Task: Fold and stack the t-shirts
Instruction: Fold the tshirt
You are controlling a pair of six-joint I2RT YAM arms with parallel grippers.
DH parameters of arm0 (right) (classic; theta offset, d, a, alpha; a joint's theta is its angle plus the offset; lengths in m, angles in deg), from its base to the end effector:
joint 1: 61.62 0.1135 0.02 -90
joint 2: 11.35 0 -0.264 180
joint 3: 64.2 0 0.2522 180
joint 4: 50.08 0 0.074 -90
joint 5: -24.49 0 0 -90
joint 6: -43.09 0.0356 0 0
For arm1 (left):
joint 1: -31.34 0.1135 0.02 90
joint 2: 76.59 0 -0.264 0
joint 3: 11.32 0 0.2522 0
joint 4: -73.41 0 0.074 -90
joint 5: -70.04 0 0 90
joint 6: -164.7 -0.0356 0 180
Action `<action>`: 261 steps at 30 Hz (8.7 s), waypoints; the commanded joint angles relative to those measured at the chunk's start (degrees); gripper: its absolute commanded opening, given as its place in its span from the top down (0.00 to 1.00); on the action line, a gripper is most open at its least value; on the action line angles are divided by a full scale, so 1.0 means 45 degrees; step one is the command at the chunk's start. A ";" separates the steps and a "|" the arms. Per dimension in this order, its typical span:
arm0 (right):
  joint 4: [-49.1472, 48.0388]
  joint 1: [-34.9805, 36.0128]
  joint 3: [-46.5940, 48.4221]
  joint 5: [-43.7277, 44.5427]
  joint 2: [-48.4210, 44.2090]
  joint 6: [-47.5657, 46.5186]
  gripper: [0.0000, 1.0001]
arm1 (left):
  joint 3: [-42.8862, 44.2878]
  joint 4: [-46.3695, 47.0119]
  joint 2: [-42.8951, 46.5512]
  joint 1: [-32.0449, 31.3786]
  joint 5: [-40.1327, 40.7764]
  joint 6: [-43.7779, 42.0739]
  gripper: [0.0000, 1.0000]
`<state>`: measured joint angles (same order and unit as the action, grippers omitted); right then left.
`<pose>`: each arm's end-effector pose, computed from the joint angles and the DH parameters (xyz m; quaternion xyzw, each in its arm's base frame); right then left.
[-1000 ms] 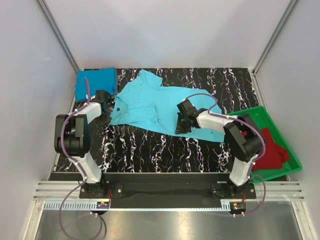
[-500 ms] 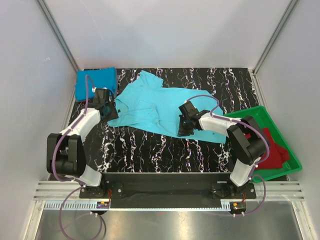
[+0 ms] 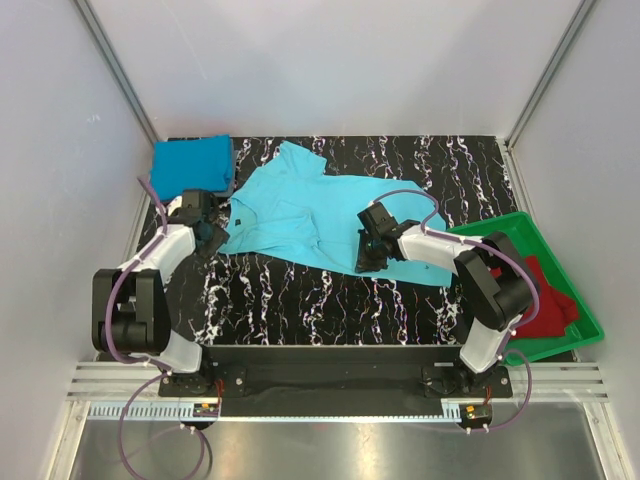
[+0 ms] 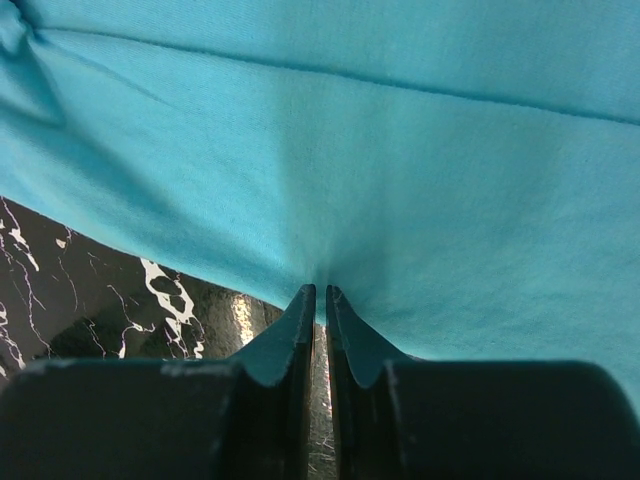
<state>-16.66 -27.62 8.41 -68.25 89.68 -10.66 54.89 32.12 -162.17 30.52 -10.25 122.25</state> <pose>0.2843 0.1938 0.1560 0.0132 0.9696 0.1589 0.1856 0.2911 0.0018 0.1980 -0.4020 0.8764 -0.0287 0.2637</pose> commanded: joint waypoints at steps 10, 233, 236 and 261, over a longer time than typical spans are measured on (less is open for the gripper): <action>-0.0111 -0.0055 0.0165 -0.0328 -0.0479 -0.0340 0.85 | 0.1019 0.0336 -0.2306 -0.0091 0.0966 0.1602 0.51; 0.3484 -0.6951 1.1261 -0.0717 0.5032 -0.8369 1.00 | 1.2113 -0.0230 -0.7523 -0.1302 -0.1809 -1.0076 0.44; 0.2511 -0.6542 0.9856 -0.0972 0.4212 -0.8134 1.00 | 1.3088 -0.0269 -0.8557 -0.1302 -0.1342 -1.0137 0.44; 0.1178 -0.5582 0.7547 -0.0230 0.2861 -0.8407 1.00 | 1.6255 -0.2086 -1.2056 -0.1165 -0.0692 -1.0469 0.39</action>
<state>-9.55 -52.30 42.92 -71.57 106.64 -46.57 126.25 23.27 -215.53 24.84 -11.78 76.66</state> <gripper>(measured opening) 0.010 0.616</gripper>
